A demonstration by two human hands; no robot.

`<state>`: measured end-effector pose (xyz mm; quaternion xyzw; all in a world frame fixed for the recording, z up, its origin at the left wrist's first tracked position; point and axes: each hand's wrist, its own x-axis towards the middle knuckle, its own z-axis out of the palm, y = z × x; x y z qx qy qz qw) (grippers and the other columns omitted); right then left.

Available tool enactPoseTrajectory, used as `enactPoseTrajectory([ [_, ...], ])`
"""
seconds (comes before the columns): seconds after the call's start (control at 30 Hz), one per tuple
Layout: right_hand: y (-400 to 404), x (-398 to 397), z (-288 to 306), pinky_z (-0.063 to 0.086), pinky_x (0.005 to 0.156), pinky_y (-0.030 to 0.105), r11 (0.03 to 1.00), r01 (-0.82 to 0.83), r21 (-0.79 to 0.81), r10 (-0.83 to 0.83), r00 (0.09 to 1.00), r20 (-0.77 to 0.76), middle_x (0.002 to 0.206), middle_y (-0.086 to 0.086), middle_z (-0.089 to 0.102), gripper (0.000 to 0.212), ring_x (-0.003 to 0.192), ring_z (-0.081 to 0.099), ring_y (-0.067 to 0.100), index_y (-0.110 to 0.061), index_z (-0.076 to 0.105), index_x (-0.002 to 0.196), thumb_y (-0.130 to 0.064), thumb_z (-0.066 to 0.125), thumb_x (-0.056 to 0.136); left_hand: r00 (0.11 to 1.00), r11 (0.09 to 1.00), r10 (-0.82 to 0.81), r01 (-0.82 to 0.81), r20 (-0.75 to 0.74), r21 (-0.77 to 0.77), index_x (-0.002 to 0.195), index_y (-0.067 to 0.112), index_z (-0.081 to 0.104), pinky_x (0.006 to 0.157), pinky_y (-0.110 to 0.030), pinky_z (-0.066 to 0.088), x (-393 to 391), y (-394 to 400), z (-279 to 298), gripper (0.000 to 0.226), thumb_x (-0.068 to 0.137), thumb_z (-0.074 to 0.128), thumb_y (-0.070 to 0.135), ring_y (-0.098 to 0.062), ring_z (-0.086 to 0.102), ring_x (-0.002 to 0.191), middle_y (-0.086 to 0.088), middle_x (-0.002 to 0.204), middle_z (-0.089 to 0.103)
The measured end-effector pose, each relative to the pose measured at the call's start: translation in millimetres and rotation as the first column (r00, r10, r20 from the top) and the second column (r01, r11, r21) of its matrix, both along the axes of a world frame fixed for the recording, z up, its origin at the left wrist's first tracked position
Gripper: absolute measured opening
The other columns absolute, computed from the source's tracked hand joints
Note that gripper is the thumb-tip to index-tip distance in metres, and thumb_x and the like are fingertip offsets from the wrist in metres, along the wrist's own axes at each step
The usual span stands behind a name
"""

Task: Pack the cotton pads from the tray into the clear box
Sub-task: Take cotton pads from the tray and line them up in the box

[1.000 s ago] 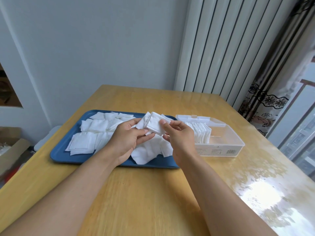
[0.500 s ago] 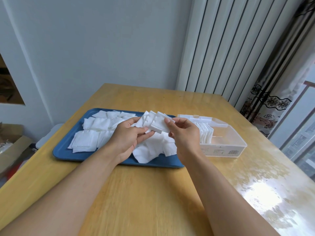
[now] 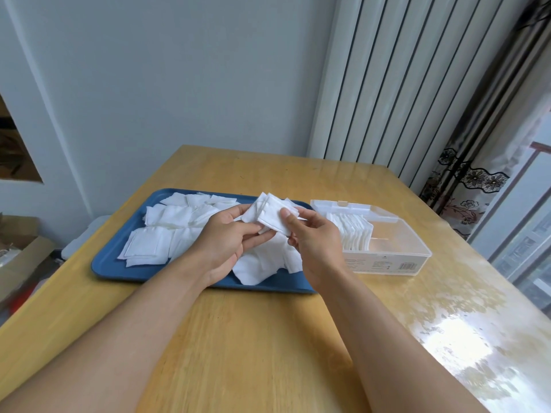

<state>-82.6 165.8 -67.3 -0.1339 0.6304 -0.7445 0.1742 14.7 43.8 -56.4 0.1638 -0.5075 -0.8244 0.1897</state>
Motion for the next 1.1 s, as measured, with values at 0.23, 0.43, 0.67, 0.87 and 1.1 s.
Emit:
enactPoseTrajectory([
  [0.23, 0, 1, 1, 0.051, 0.063, 0.022, 0.998, 0.016, -0.057, -0.012, 0.998, 0.068, 0.077, 0.0, 0.071, 0.029, 0.058, 0.059, 0.011, -0.008, 0.069, 0.104, -0.024, 0.083, 0.084, 1.0, 1.0, -0.011, 0.011, 0.006, -0.016, 0.118, -0.004, 0.065, 0.089, -0.029, 0.06, 1, 1, 0, 0.03, 0.094, 0.053, -0.017, -0.026, 0.074, 0.104, -0.022, 0.114, 0.074],
  [0.43, -2, 1, 2, 0.05, 0.063, 0.02, 0.998, 0.013, -0.054, -0.01, 0.998, 0.059, 0.08, 0.001, 0.071, 0.029, 0.063, 0.06, 0.011, -0.012, 0.075, 0.11, -0.027, 0.081, 0.086, 1.0, 1.0, -0.006, 0.007, 0.023, -0.021, 0.12, -0.005, 0.065, 0.092, -0.031, 0.059, 2, 1, 1, 0.03, 0.094, 0.053, -0.017, -0.027, 0.075, 0.104, -0.023, 0.113, 0.074],
  [0.67, -1, 2, 1, 0.051, 0.066, 0.023, 0.999, 0.032, -0.023, -0.031, 0.998, 0.054, 0.079, -0.004, 0.072, 0.023, 0.067, 0.061, 0.01, -0.012, 0.077, 0.1, -0.031, 0.079, 0.087, 0.999, 1.0, -0.009, 0.01, 0.044, -0.023, 0.119, -0.006, 0.064, 0.089, -0.03, 0.06, 2, 2, 2, 0.031, 0.093, 0.053, -0.019, -0.029, 0.075, 0.103, -0.025, 0.112, 0.073],
  [0.87, 3, -5, 5, 0.052, 0.065, 0.021, 0.988, 0.145, -0.052, -0.148, 0.987, -0.06, 0.079, -0.013, 0.072, 0.013, 0.068, 0.063, 0.002, -0.02, 0.071, 0.086, -0.029, 0.079, 0.088, 0.996, 0.999, 0.033, -0.034, 0.084, 0.009, 0.113, -0.005, 0.066, 0.087, -0.032, 0.061, 3, -1, 2, 0.03, 0.092, 0.052, -0.02, -0.032, 0.075, 0.102, -0.026, 0.11, 0.074],
  [1.1, 5, -1, 9, 0.046, 0.057, 0.021, 0.999, 0.019, 0.05, -0.008, 0.979, -0.203, 0.077, -0.006, 0.071, 0.014, 0.057, 0.055, 0.004, -0.016, 0.073, 0.088, -0.026, 0.082, 0.085, 0.997, 0.999, 0.008, -0.005, 0.079, -0.041, 0.117, -0.006, 0.066, 0.087, -0.032, 0.061, 3, -5, 1, 0.033, 0.093, 0.048, -0.019, -0.031, 0.073, 0.106, -0.026, 0.115, 0.072],
])
